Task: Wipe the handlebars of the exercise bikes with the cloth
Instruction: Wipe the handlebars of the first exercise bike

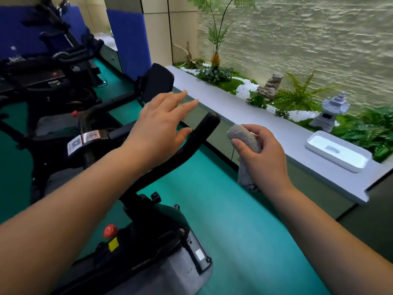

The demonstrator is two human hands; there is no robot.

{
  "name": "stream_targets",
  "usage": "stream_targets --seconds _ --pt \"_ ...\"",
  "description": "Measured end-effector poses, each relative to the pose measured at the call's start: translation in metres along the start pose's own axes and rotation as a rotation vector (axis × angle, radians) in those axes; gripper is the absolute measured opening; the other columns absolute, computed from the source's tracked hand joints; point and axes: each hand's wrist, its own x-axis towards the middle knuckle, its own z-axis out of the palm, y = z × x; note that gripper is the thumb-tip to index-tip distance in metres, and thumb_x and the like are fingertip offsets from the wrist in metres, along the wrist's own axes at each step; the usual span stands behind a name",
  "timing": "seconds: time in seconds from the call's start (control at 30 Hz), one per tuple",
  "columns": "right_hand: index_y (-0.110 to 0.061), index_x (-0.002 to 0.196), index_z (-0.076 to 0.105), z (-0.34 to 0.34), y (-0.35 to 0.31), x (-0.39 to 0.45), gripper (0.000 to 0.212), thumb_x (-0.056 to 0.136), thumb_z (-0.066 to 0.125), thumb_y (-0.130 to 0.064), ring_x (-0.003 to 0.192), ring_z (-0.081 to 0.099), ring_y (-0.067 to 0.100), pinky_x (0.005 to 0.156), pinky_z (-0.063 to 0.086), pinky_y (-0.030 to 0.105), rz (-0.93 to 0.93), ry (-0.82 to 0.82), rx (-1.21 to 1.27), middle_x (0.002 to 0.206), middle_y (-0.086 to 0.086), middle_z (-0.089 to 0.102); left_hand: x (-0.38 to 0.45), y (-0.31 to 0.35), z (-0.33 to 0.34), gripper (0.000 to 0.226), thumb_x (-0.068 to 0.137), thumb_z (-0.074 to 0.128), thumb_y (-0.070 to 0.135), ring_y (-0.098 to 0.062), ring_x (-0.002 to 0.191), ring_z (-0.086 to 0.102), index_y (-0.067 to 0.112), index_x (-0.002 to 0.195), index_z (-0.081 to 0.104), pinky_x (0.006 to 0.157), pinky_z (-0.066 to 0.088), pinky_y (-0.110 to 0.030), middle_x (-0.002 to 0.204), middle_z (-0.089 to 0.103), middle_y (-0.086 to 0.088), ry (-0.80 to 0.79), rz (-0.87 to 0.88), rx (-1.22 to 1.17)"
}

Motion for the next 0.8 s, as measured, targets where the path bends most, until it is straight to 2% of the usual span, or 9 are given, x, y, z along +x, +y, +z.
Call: stream_targets --seconds 0.13,0.2,0.3,0.37,0.43,0.57,0.7,0.8 --pt "-0.042 0.107 0.058 0.017 -0.014 0.007 0.026 0.086 0.07 -0.033 0.095 0.061 0.005 0.08 0.052 0.025 0.0 0.084 -0.017 0.103 -0.022 0.061 0.028 -0.036 0.0 0.058 0.088 0.06 0.036 -0.027 0.135 0.035 0.025 0.142 0.042 0.111 0.027 -0.049 0.146 0.043 -0.001 -0.035 0.115 0.073" --pt "-0.038 0.114 0.061 0.03 -0.019 0.009 0.029 0.086 0.068 -0.035 0.098 0.061 0.009 0.085 0.052 0.029 0.007 0.136 -0.053 0.109 -0.017 0.063 0.043 -0.052 0.001 0.055 0.089 0.058 0.04 -0.022 0.136 0.034 0.028 0.141 0.043 0.114 0.022 -0.047 0.144 0.046 0.003 -0.097 0.176 0.074" --pt "-0.032 0.12 0.062 0.051 -0.025 0.011 0.033 0.087 0.067 -0.035 0.102 0.059 0.004 0.09 0.048 0.022 0.004 0.264 -0.1 0.115 -0.012 0.062 0.059 -0.07 0.005 0.043 0.091 0.051 0.048 -0.017 0.127 0.044 0.03 0.129 0.055 0.111 0.022 -0.041 0.129 0.058 0.006 -0.178 0.315 0.031" --pt "-0.032 0.119 0.063 0.067 -0.027 0.012 0.033 0.087 0.068 -0.034 0.099 0.053 -0.008 0.087 0.039 0.006 -0.021 0.373 -0.167 0.111 -0.009 0.059 0.064 -0.076 0.009 0.034 0.092 0.05 0.045 -0.019 0.115 0.053 0.025 0.116 0.065 0.105 0.03 -0.04 0.116 0.065 0.005 -0.161 0.451 -0.018" --pt "-0.031 0.119 0.063 0.083 -0.03 0.014 0.034 0.085 0.07 -0.03 0.093 0.047 -0.016 0.081 0.032 -0.001 -0.066 0.454 -0.256 0.102 -0.003 0.053 0.065 -0.08 0.016 0.027 0.091 0.057 0.037 -0.024 0.102 0.059 0.019 0.106 0.07 0.097 0.039 -0.041 0.104 0.07 0.0 -0.111 0.569 -0.079" --pt "-0.022 0.124 0.064 0.102 -0.032 0.017 0.044 0.081 0.075 -0.022 0.087 0.042 -0.013 0.082 0.031 0.0 -0.11 0.509 -0.454 0.091 -0.01 0.041 0.068 -0.088 0.027 0.026 0.089 0.061 0.034 -0.024 0.101 0.059 0.017 0.106 0.07 0.089 0.048 -0.04 0.102 0.069 0.0 -0.074 0.623 -0.213" --pt "-0.018 0.122 0.065 0.117 -0.027 -0.003 0.046 0.078 0.078 -0.017 0.086 0.044 0.006 0.082 0.037 0.01 -0.126 0.492 -0.543 0.093 -0.001 0.043 0.07 -0.092 0.037 0.024 0.088 0.062 0.033 -0.024 0.099 0.058 0.018 0.105 0.071 0.084 0.05 -0.04 0.1 0.07 0.001 -0.041 0.64 -0.293" --pt "-0.017 0.121 0.066 0.124 -0.026 -0.012 0.046 0.077 0.078 -0.013 0.086 0.044 0.008 0.081 0.037 0.01 -0.137 0.494 -0.579 0.093 0.003 0.044 0.07 -0.095 0.042 0.023 0.091 0.058 0.029 -0.024 0.097 0.057 0.017 0.105 0.071 0.083 0.05 -0.039 0.1 0.071 0.001 -0.019 0.646 -0.352"
